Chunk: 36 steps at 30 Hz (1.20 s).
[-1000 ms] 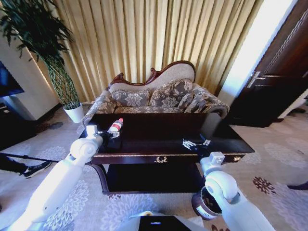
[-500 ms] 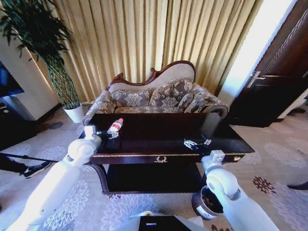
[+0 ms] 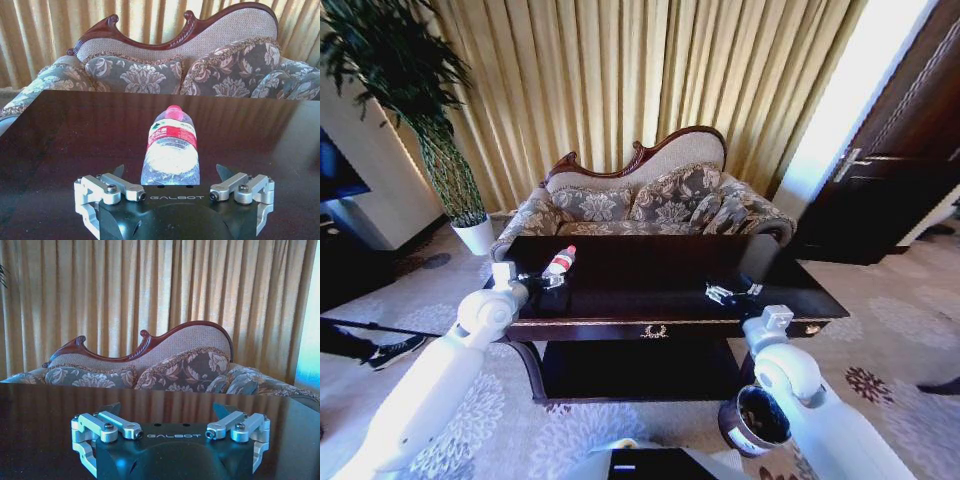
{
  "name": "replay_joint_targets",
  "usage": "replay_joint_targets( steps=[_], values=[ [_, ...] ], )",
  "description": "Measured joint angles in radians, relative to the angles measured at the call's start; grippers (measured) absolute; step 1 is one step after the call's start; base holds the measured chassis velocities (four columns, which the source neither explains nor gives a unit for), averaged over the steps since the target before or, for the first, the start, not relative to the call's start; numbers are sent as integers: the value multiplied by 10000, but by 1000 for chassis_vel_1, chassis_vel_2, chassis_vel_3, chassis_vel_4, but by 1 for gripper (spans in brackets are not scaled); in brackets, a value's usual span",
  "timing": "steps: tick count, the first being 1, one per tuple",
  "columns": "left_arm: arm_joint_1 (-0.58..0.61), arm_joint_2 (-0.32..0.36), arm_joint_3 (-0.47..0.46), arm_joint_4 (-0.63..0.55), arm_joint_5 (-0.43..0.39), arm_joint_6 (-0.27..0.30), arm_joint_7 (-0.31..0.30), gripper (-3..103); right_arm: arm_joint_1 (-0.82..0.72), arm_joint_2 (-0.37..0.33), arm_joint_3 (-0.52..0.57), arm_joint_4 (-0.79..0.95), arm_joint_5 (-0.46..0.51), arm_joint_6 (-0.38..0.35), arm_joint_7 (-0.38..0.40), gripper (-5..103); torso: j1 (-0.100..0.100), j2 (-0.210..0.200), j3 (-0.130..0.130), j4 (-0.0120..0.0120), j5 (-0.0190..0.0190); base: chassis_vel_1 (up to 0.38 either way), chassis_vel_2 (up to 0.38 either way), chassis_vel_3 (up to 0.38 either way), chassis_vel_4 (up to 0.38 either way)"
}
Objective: Move to the front of the table and place the trash on the table into the trash bin.
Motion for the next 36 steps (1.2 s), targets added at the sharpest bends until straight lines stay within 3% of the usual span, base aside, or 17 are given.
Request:
replay_joint_targets(
  steps=[25, 28, 30, 33, 35, 36],
  values=[
    [-330, 91, 87, 565, 27, 0, 385, 103, -128, 203, -32, 120, -271, -5, 9, 100, 2, 2, 0, 0, -1, 0, 0, 0, 0],
    [-354, 112, 95, 631, 12, 0, 396, 90, -122, 221, -50, 93, -331, -3, 10, 100, 2, 1, 0, 0, -1, 0, 0, 0, 0],
    [-361, 115, 96, 637, 8, 0, 397, 90, -121, 225, -52, 88, -343, -2, 10, 100, 2, 2, 0, 0, -1, 0, 0, 0, 0],
    [-402, 118, 108, 680, -12, 0, 401, 74, -136, 261, -100, 76, -442, -1, 11, 100, 3, 2, 0, 0, 0, 0, 0, 0, 0],
    [-408, 117, 111, 682, -16, 0, 404, 74, -138, 263, -111, 75, -454, 0, 11, 100, 2, 2, 0, 0, 0, 0, 0, 0, 0],
    [-418, 114, 118, 682, -18, 0, 409, 69, -138, 270, -129, 70, -470, 1, 12, 100, 2, 2, 0, 0, 0, 0, 0, 0, 0]
  ],
)
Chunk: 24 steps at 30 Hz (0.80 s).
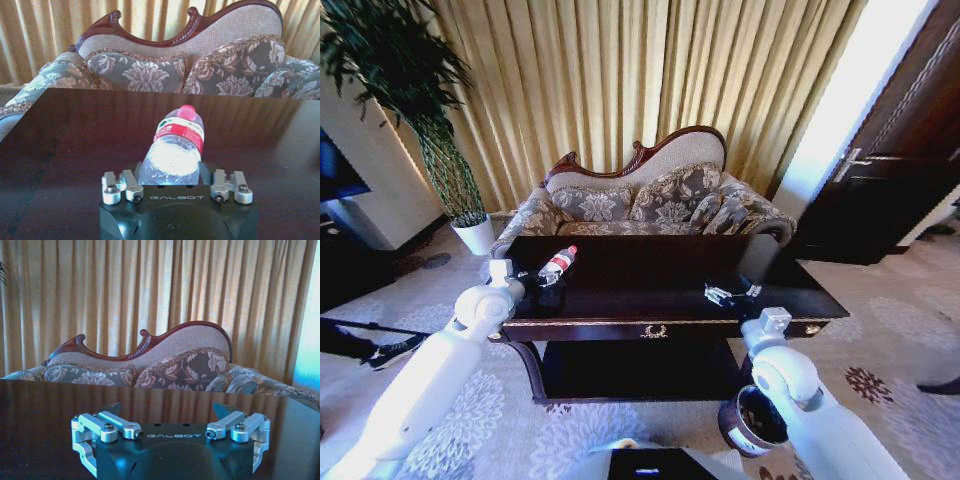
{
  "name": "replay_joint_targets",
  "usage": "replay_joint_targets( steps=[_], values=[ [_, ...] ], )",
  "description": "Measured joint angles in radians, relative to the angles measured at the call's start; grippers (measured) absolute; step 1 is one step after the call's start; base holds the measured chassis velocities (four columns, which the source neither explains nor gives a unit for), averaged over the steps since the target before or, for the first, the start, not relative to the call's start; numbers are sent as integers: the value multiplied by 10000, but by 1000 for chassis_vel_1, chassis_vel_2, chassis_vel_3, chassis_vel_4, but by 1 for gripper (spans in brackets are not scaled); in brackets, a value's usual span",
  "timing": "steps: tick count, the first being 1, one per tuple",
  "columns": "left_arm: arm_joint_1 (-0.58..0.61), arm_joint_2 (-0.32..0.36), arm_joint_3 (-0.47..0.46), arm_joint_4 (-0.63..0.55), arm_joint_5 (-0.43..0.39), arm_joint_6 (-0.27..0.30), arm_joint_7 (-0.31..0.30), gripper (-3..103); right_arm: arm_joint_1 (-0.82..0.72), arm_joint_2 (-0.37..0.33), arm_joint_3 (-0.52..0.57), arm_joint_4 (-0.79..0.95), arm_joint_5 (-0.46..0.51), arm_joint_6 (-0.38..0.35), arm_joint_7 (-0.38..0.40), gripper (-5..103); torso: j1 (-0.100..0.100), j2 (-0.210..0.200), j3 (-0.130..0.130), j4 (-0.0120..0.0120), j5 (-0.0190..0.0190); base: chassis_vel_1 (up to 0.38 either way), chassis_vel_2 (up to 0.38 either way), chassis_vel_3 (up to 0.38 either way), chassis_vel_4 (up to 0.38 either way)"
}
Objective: Move to the front of the table and place the trash on the table into the trash bin.
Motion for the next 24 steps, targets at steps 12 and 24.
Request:
replay_joint_targets(
  steps=[12, 24],
  values=[
    [-94, 35, 145, -205, 506, -459, 388, 34, 81, -52, -57, 99, 88, 26, 1, 100, 0, 0, 0, -1, -1, 0, 0, 0, 0],
    [-551, 511, 1218, -301, 7097, -5944, 3134, 34, 1602, -467, -1168, 883, 3572, -24, 8, 100, 0, -1, 0, 2, -1, 0, 0, 0, 0]
  ],
)
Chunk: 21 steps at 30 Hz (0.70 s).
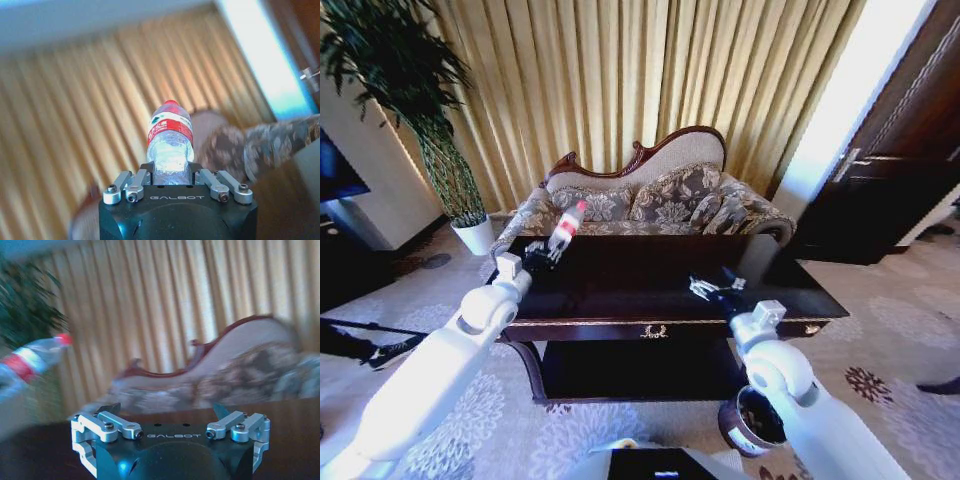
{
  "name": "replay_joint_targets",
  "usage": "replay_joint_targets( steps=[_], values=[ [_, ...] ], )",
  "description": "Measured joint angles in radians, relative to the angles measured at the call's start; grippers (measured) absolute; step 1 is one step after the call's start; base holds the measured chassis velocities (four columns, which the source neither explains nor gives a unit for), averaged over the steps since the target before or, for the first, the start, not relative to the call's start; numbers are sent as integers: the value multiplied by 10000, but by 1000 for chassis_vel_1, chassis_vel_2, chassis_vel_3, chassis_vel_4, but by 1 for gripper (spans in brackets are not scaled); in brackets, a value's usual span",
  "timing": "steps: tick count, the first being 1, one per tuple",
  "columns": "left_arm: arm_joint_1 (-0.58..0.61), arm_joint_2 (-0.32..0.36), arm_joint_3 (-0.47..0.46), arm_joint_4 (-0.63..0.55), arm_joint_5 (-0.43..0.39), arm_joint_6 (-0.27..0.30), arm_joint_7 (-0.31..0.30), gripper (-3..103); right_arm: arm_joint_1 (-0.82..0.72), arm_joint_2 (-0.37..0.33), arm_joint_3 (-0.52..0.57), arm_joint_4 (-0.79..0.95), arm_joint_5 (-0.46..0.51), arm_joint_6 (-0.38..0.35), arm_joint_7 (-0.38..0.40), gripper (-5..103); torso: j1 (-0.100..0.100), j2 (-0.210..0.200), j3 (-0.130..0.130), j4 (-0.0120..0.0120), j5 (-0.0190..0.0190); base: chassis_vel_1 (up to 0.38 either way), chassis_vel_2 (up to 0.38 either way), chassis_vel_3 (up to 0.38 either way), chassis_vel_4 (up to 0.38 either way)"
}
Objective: Move to the front of the table and place the trash on the table into the trash bin.
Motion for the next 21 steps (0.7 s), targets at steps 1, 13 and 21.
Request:
replay_joint_targets(
  steps=[1, 13, 21],
  values=[
    [0, 0, 0, 0, 0, 0, 0, 34, 0, 0, 0, 0, 0, 0, 0, 100, 0, 0, 0, 0, 0, 0, 0, 0, 0],
    [-638, 872, 1332, -121, 3882, -3339, -503, 34, 2730, -360, -665, -98, 4340, -25, -486, 100, -2, 0, 0, 1, 0, 0, 0, 0, 0],
    [-1006, 1014, 1892, -188, 4298, -3554, -667, 34, 3169, -191, -961, -330, 4488, -92, -526, 100, -2, 0, 0, -3, -2, 0, 0, 0, 0]
  ],
)
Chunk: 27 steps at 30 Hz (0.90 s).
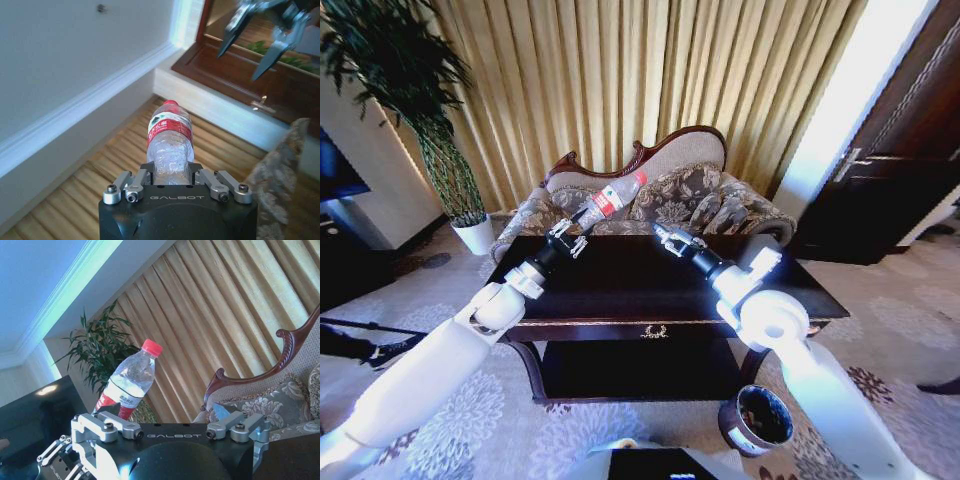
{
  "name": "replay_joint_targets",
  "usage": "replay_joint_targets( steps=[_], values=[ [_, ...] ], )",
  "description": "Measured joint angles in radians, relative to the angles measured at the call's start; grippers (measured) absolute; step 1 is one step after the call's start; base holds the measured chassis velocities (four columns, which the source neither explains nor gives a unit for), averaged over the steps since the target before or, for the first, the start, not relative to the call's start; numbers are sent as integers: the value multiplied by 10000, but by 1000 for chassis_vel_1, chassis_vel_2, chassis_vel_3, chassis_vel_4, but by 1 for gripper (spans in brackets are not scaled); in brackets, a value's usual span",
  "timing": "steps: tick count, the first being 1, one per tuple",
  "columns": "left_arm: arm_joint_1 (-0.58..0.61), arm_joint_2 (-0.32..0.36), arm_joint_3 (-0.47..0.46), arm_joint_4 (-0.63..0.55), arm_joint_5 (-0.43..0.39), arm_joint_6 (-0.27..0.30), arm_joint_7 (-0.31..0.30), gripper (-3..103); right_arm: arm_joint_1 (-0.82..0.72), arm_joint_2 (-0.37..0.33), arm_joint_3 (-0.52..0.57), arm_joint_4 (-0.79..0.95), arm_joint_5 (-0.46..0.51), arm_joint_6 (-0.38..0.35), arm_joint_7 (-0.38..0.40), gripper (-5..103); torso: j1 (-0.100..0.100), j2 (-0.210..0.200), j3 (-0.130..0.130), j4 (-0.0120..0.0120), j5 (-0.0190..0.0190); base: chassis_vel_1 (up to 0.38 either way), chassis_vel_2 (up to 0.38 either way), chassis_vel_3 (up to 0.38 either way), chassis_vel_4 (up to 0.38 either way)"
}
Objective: Move to the front of the table and place the trash on the table into the trash bin.
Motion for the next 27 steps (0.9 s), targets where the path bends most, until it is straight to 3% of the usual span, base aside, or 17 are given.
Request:
replay_joint_targets(
  steps=[8, 20, 27],
  values=[
    [-1087, 455, 1239, -433, -348, 288, 27, 34, 463, 88, -163, -420, -412, -210, -153, 100, 2, -1, 0, 0, 3, 0, 0, 0, 0],
    [-1547, 453, 1953, -441, -383, 304, 198, 34, 551, 95, -15, -344, -334, -216, -151, 100, 1, 0, 0, 2, 2, 0, 0, 0, 0],
    [-2534, 505, 3068, -493, -416, 244, 242, 34, 730, 76, -63, -350, -259, -217, -134, 100, 2, 0, 0, 0, 4, 0, 0, 0, 0]
  ],
)
